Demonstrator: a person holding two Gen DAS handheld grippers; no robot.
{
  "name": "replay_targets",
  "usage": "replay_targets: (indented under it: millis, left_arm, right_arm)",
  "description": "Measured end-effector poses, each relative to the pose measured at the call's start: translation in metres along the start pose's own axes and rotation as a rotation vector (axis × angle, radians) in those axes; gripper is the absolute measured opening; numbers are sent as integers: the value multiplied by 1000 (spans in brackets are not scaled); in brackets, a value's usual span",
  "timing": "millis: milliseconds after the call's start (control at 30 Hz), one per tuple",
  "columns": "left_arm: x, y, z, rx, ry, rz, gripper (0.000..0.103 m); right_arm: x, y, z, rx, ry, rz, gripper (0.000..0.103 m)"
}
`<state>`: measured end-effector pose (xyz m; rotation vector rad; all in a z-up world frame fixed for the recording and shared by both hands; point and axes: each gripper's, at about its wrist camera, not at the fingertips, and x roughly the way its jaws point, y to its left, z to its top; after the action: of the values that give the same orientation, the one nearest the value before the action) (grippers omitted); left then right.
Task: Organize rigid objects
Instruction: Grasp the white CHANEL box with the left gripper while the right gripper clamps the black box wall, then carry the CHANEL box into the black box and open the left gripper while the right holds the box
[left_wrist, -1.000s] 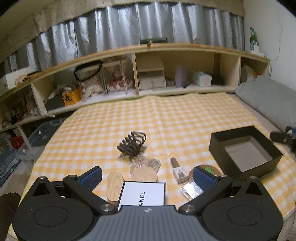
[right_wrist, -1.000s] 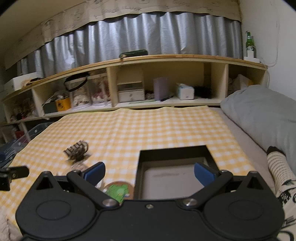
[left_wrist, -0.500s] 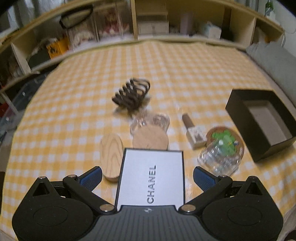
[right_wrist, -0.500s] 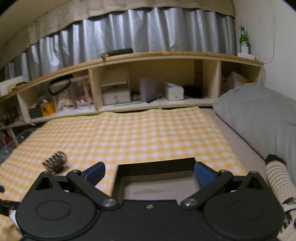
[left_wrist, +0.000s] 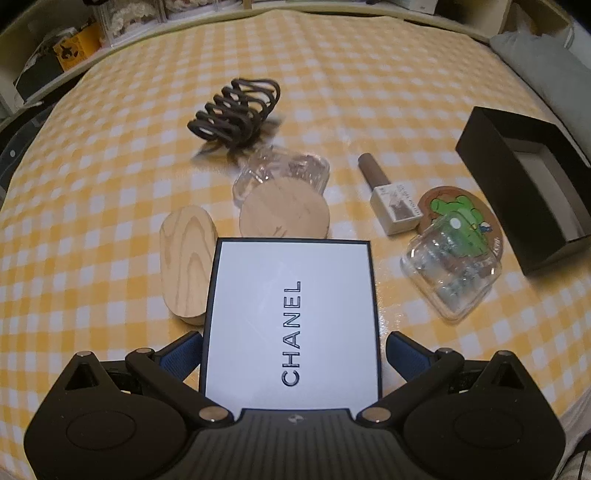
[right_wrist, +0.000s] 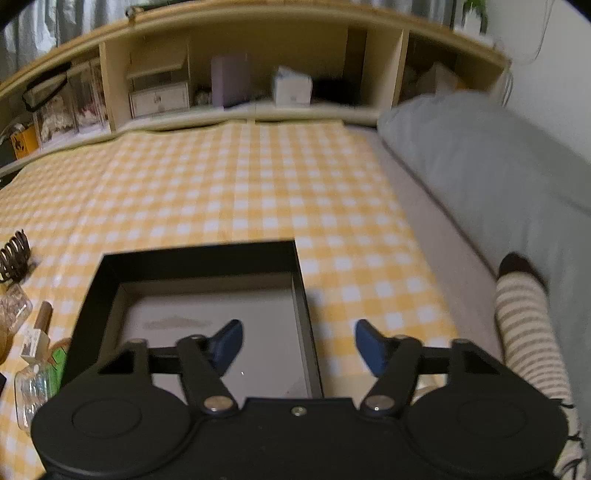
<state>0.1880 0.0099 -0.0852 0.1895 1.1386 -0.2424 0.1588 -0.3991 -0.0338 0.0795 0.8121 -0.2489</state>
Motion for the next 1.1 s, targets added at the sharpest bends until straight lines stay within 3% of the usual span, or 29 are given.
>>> replay_targets:
  millis: [167,267,333,367,700,833,1100]
  left_arm:
    - [8,6,4,-37,26,-15,98]
    - [11,7,5,-50,38,-22,97]
    - [10,7,6,-49,39,-22,96]
    - [11,7,6,-48,39,-20,96]
    - [6,11,6,-143,40,-76,96]
    - [-3,14,7,-183,6,-90,96]
    - [-27,24,4,-296,-71,-137,96]
  right_arm:
    - [23,0,-1,9,77,34,35]
    - [27,5,0,-15,91,1,24]
    - [27,6,0,-20,88,-14,9]
    - [26,6,-1,-17,90,-11,6]
    - [18,16,-6,-65,96,56,3]
    - [15,30,-8,-120,89,69,3]
    - [20,40,-3,-113,81,92,3]
